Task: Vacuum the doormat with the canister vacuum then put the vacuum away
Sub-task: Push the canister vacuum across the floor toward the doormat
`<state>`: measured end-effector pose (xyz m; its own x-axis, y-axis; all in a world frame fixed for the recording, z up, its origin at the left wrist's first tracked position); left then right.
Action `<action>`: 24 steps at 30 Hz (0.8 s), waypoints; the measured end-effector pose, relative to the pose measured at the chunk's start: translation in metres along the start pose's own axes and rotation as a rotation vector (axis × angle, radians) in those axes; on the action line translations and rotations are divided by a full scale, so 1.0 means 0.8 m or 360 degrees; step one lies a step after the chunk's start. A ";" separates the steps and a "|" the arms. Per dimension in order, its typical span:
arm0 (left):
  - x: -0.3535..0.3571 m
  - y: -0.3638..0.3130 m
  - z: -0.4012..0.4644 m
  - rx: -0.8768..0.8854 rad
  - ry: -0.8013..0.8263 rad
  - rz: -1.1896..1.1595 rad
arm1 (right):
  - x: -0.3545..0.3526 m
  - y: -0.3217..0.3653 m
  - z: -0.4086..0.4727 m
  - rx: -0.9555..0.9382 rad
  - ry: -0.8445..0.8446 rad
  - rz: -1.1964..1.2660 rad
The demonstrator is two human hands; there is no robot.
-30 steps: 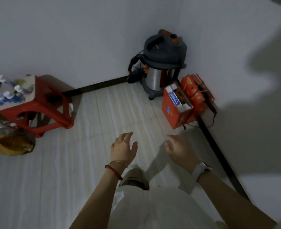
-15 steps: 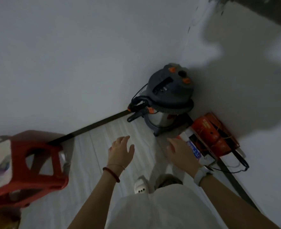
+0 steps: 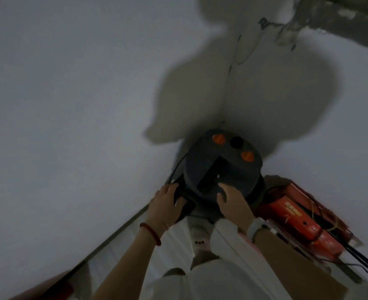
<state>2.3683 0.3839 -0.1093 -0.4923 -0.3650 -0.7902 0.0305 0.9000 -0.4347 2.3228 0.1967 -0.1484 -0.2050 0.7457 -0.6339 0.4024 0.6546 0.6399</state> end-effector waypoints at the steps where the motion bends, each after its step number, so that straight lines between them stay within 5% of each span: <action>1: -0.007 -0.001 0.025 0.0004 0.0039 0.0011 | -0.002 0.001 0.024 0.0065 -0.0019 0.0055; 10: 0.005 -0.004 0.220 0.0219 0.0324 0.0034 | 0.011 -0.032 0.153 0.0852 -0.0551 0.0542; 19: 0.029 -0.021 0.293 0.0667 0.0520 -0.0051 | 0.056 -0.044 0.176 0.1185 -0.1174 0.1042; 24: 0.043 -0.037 0.293 0.0843 0.0498 -0.0126 | 0.066 -0.061 0.172 0.1164 -0.1202 0.0926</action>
<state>2.5547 0.2892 -0.2252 -0.7400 -0.2666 -0.6176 0.3718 0.6031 -0.7057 2.4150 0.1871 -0.2724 0.6515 0.4854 -0.5830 0.7228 -0.1637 0.6714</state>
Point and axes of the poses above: each hand's wrist, its own z-axis towards the middle knuckle, its own x-axis out of the palm, y = z × x, the point moved 8 cm from there along z, towards the middle knuckle, and after that the axes turned 3 degrees about -x, right-handed, at the moved point
